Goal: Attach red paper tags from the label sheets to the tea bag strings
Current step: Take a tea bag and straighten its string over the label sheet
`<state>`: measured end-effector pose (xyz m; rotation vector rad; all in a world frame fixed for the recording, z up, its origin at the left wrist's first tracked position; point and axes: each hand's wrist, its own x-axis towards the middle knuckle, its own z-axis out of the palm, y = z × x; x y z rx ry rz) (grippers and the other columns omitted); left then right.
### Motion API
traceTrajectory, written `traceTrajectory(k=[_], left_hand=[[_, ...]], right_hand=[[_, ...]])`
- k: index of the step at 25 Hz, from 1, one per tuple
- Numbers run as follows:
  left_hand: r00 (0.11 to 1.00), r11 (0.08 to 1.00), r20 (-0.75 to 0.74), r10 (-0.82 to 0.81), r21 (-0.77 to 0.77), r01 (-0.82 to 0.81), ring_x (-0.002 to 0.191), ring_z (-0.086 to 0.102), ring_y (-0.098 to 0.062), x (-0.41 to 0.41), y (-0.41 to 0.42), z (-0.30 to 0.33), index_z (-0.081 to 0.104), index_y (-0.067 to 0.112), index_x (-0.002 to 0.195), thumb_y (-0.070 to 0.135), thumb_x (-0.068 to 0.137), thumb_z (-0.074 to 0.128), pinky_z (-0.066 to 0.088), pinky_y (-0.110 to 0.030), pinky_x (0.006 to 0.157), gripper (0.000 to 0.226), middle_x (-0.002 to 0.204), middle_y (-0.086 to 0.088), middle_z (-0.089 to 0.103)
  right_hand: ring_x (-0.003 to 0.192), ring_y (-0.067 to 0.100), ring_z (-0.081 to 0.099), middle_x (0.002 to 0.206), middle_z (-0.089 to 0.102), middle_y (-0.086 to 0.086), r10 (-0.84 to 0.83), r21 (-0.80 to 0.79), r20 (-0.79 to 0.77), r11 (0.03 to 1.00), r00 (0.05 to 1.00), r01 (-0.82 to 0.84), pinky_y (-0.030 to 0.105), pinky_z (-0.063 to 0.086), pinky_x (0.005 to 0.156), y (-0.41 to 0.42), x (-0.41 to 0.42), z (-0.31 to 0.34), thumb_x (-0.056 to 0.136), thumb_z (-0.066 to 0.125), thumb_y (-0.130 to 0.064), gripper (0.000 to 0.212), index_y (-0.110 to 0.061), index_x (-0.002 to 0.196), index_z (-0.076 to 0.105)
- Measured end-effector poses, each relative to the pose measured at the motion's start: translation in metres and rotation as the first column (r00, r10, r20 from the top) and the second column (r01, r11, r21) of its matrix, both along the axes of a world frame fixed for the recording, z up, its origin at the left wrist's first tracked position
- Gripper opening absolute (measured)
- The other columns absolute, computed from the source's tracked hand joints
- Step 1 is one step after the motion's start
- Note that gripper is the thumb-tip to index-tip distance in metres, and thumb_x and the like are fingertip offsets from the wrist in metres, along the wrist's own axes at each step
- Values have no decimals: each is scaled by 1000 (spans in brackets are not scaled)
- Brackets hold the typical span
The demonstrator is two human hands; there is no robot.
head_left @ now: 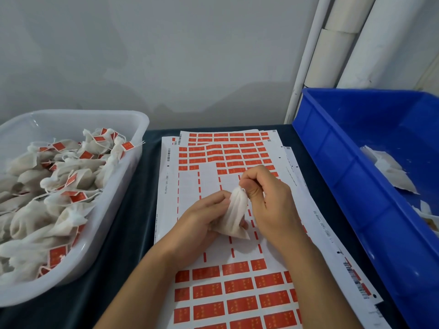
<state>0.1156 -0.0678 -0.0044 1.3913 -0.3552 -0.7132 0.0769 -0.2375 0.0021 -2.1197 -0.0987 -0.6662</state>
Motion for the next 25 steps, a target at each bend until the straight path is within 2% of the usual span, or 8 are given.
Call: traceTrajectory(k=[4, 7, 10, 14, 17, 21, 23, 25], left_hand=[[1000, 995, 12, -26, 98, 24, 109, 71, -33, -1, 1, -1, 75, 16, 117, 29, 109, 48, 56, -44, 104, 32, 113, -16, 72], [999, 993, 51, -9, 115, 3, 107, 71, -34, -1, 1, -2, 73, 10, 109, 31, 107, 51, 57, -43, 102, 30, 111, -16, 71], [998, 999, 39, 39, -2, -39, 107, 71, -30, 1, 4, -2, 71, 8, 105, 33, 106, 53, 58, -37, 98, 31, 110, -14, 71], [986, 967, -79, 144, -203, -157, 97, 70, -23, 1, 4, 4, 75, 19, 101, 45, 97, 61, 57, -42, 99, 30, 100, -10, 69], [969, 950, -89, 231, -194, -244, 108, 73, -22, 1, 1, 3, 77, 34, 116, 56, 91, 63, 60, -38, 93, 36, 111, -4, 73], [942, 938, 29, 336, -100, -331, 117, 69, -14, 0, -6, 1, 75, 46, 118, 56, 97, 60, 61, -29, 84, 28, 121, 12, 74], [921, 934, 154, 358, -40, -356, 111, 71, -13, -1, -8, 0, 78, 46, 111, 55, 96, 57, 61, -23, 79, 27, 115, 13, 76], [884, 931, 336, 326, 50, -362, 94, 74, -11, -2, -9, -1, 77, 45, 99, 53, 100, 54, 57, -14, 73, 24, 98, 12, 77]], right_hand=[[89, 3, 61, 97, 61, -16, -37, -59, 45, 997, 998, 40, 14, 53, 81, 1, -2, 1, 98, 42, -51, 34, -22, 100, 60], [89, 2, 60, 98, 62, -15, -60, -65, 1, 996, 998, 60, 14, 49, 84, 0, -2, 1, 98, 45, -47, 25, -26, 99, 58], [88, 0, 58, 92, 58, -20, -69, -65, -99, 996, 993, 63, 10, 45, 79, -1, -1, 2, 95, 44, -46, 23, -27, 98, 57], [90, 4, 59, 98, 61, -16, -80, -124, -186, 991, 979, 57, 10, 44, 78, 3, 1, -2, 94, 41, -49, 23, -32, 99, 55], [96, 4, 58, 110, 63, -16, -66, -192, -216, 981, 974, 24, 9, 44, 85, 6, 3, -6, 94, 37, -50, 26, -36, 106, 56], [97, 3, 56, 111, 67, -11, -49, -273, -98, 962, 994, 21, 13, 47, 89, 5, 5, -12, 103, 44, -42, 27, -27, 111, 65], [94, 4, 56, 107, 66, -10, -44, -282, -22, 959, 999, 36, 11, 46, 85, 4, 5, -13, 103, 51, -36, 18, -25, 106, 64], [91, 3, 55, 104, 63, -12, -41, -273, -4, 961, 999, 38, 8, 43, 83, 4, 5, -11, 102, 53, -34, 14, -24, 103, 63]])
